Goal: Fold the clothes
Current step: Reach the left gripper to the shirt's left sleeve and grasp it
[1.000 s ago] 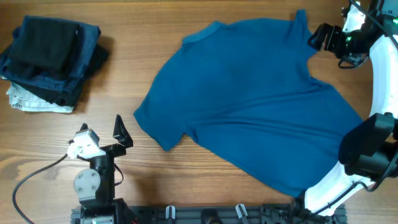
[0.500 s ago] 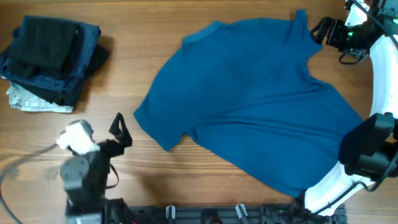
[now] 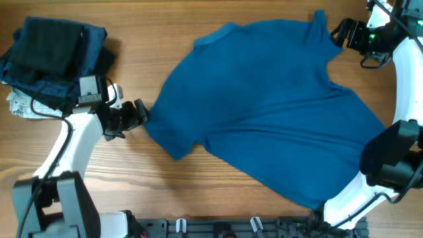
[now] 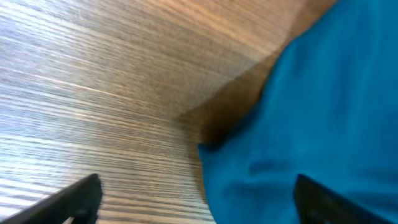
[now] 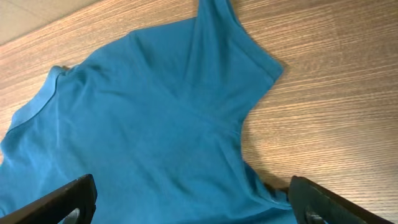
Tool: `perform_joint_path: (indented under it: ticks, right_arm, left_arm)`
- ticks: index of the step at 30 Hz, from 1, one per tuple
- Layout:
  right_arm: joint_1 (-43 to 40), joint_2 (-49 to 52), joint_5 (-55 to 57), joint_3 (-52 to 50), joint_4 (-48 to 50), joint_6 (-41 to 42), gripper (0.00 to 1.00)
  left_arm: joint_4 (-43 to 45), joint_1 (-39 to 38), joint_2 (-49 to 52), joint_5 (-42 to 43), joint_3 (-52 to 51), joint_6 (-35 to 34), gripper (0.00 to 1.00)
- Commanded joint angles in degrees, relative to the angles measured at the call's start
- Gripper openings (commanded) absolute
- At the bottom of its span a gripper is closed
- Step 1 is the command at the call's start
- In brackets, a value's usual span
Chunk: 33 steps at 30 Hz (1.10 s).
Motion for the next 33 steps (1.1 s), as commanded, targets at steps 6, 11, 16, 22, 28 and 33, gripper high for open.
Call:
perform_joint_path:
  ticks: [6, 11, 16, 22, 28, 33]
  right_arm:
    - [-0.1, 0.5, 0.3, 0.0, 0.2, 0.0, 1.0]
    - [-0.1, 0.5, 0.4, 0.0, 0.2, 0.0, 1.0]
    - [-0.1, 0.5, 0.3, 0.0, 0.2, 0.0, 1.0]
    - [-0.1, 0.5, 0.4, 0.0, 0.2, 0.0, 1.0]
    - [-0.1, 0.5, 0.4, 0.0, 0.2, 0.0, 1.0]
    - [-0.1, 0.5, 0.3, 0.0, 0.2, 0.0, 1.0]
  left_arm:
    - [0.9, -0.4, 1.2, 4.0, 0.8, 6.1, 0.88]
    - [2.8, -0.4, 2.9, 4.0, 0.8, 6.1, 0.85]
    - [5.9, -1.9, 6.1, 4.0, 0.8, 6.1, 0.82]
    - [6.6, -1.9, 6.6, 4.0, 0.8, 6.1, 0.74]
    - [7.3, -3.1, 6.6, 3.9, 0.1, 9.6, 0.77]
    - [8.7, -3.9, 6.6, 3.8, -0.8, 10.6, 0.74]
